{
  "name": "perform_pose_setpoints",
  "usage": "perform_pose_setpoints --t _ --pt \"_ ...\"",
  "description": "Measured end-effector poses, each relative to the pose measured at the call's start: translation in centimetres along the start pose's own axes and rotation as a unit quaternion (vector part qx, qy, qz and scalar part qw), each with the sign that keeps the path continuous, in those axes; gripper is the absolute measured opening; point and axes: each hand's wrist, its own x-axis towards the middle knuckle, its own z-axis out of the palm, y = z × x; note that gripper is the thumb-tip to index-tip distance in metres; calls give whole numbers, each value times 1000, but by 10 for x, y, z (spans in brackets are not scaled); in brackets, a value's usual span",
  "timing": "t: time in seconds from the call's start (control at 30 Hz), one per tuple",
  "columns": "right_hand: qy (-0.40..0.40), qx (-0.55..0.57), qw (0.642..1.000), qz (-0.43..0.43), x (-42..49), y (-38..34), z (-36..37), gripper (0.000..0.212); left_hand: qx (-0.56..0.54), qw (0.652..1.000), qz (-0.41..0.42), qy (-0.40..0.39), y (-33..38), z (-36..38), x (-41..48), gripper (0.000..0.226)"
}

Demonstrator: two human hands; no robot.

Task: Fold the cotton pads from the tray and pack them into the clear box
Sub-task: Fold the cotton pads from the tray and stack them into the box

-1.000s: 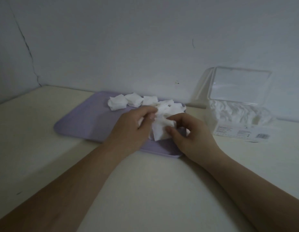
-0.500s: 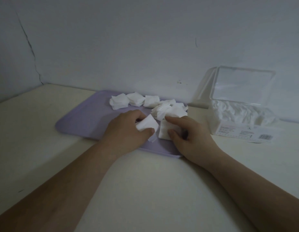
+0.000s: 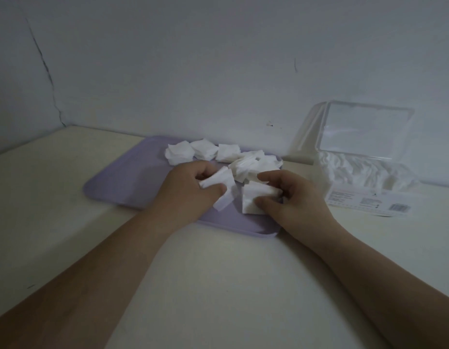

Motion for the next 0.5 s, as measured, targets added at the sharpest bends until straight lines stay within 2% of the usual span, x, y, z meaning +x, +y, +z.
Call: perform_pose_setpoints --t 0.07,0.23,0.37,0.5 --pt "-7 76 997 25 3 3 -3 28 -56 998 -2 21 3 -3 1 5" --pt "1 115 993 23 4 9 -3 16 -167 985 11 28 10 -4 3 24" --pt "0 165 985 47 3 10 -7 16 -300 952 -33 -41 21 1 -1 19" --pt "-6 181 982 48 2 8 -6 16 -289 953 -39 -83 22 9 -7 18"
